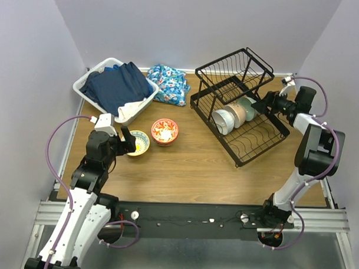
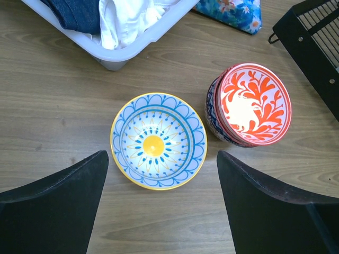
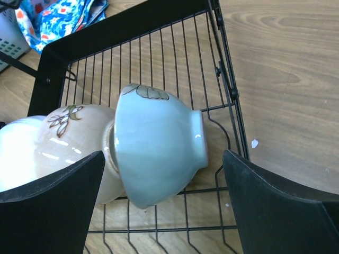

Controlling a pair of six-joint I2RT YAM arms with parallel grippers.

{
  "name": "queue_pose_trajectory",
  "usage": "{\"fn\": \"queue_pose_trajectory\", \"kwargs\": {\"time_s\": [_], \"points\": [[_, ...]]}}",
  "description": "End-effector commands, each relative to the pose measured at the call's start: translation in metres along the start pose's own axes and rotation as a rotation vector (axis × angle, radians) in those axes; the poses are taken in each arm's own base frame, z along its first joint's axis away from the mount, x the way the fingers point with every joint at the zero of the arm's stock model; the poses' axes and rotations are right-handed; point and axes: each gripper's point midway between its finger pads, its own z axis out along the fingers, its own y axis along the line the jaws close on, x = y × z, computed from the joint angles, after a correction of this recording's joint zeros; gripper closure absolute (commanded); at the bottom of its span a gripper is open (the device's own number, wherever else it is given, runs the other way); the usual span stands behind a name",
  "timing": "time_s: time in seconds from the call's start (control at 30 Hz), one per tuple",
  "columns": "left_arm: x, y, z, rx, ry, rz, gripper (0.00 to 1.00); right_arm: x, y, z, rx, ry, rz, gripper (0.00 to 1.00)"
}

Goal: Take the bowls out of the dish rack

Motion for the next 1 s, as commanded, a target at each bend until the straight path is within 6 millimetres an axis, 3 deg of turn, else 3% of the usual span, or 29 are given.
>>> {"fn": "queue_pose_trajectory", "kwargs": {"time_s": [0.0, 0.17, 0.97], "points": [[-0.006, 0.0, -0.003, 0.007, -0.05, 0.009, 0.08, 0.002, -0.002, 0.007, -0.085, 0.021, -0.004, 0.0], [-0.011, 0.001, -0.007, 0.013, -0.101, 0.001, 0.08, 0.021, -0.005, 0.017, -0.14, 0.061, 0.057, 0.0], [-0.012, 0.005, -0.009, -0.008, -0.121, 0.0, 0.09, 0.052, -0.004, 0.03, -0.204, 0.151, 0.122, 0.01]]}}
